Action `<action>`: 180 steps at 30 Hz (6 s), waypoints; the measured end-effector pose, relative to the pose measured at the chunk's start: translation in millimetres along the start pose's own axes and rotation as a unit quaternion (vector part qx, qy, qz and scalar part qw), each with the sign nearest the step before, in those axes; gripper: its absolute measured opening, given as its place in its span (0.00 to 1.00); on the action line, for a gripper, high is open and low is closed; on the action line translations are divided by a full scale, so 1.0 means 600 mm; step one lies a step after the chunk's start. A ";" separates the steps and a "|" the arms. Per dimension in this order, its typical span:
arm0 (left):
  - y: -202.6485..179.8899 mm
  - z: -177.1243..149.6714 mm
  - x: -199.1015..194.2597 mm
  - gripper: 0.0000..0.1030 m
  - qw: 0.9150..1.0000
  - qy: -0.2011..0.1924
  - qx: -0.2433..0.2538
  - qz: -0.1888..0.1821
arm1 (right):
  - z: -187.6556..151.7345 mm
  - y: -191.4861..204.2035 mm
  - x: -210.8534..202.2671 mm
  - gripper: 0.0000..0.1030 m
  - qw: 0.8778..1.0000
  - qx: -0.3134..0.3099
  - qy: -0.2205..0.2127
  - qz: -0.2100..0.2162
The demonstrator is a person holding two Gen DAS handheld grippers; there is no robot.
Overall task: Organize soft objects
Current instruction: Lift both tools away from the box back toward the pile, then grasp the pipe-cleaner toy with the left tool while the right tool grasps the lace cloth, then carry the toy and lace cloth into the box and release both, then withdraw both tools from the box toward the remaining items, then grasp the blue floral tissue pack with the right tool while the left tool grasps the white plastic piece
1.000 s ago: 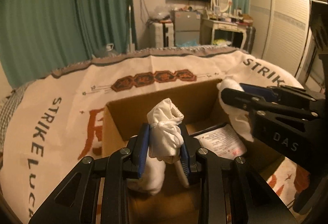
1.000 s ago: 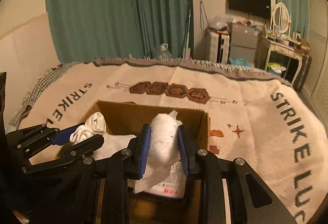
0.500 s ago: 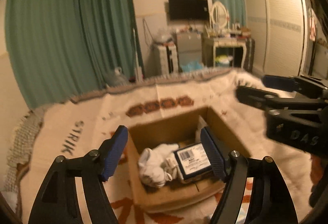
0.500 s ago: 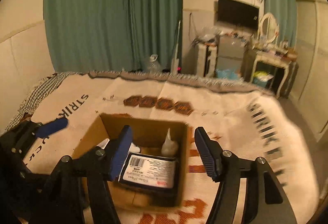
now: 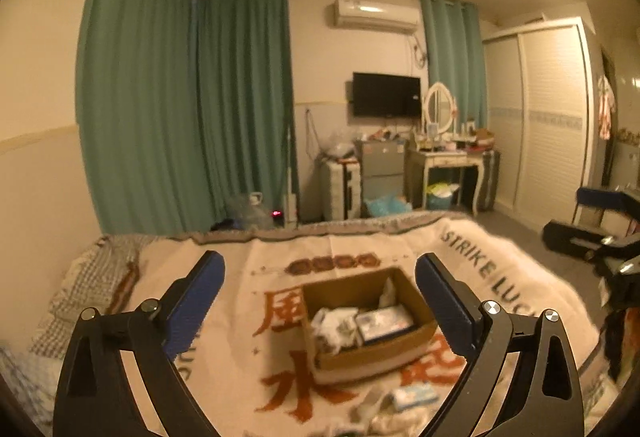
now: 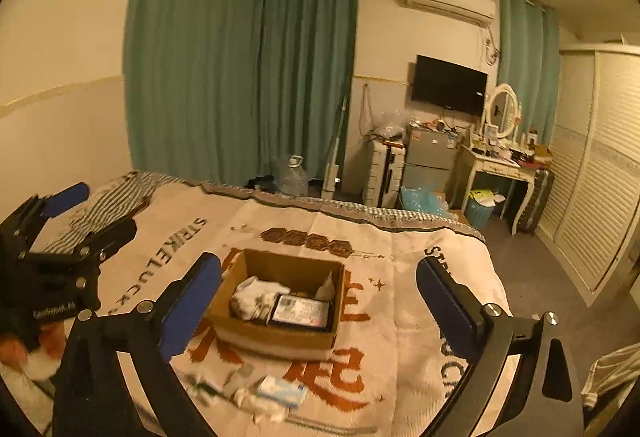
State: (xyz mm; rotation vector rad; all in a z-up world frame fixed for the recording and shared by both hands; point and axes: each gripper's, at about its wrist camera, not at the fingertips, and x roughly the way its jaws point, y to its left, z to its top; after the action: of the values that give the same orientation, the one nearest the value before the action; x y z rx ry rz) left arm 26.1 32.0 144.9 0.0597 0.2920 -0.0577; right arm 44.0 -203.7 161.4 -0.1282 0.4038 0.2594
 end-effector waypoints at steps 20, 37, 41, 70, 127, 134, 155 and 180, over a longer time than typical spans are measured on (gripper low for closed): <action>-0.037 -0.381 0.180 0.93 0.975 0.220 -0.029 -0.020 | -0.334 0.065 0.177 1.00 0.993 0.037 0.113 0.004; -0.056 -0.456 0.232 0.45 0.958 0.282 -0.011 -0.057 | -0.443 0.084 0.297 0.89 0.974 0.091 0.205 0.029; -0.037 -0.444 0.218 0.39 0.960 0.271 -0.034 -0.064 | -0.454 0.086 0.309 0.83 0.970 0.102 0.217 0.035; -0.051 -0.364 0.112 0.39 0.975 0.213 -0.021 -0.060 | -0.428 0.103 0.187 0.17 0.981 0.078 0.160 0.080; -0.080 -0.066 0.297 0.90 0.997 0.068 0.032 -0.030 | -0.063 -0.060 0.373 0.74 0.996 0.067 0.054 0.038; -0.049 0.016 0.120 0.92 1.000 -0.005 0.009 -0.027 | 0.008 -0.055 0.168 0.83 0.998 0.056 -0.004 0.019; -0.028 -0.144 0.101 0.92 0.998 0.063 -0.003 0.007 | -0.144 0.042 0.049 1.00 1.000 -0.013 -0.017 0.022; -0.032 -0.414 0.263 0.92 0.972 0.232 -0.014 0.022 | -0.442 0.046 0.362 1.00 0.974 0.066 0.215 0.043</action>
State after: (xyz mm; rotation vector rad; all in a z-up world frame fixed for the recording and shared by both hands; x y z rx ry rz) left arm 104.7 22.1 -139.2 0.0504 0.7593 0.0052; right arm 130.7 -174.9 -169.9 -0.0352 0.8566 0.2891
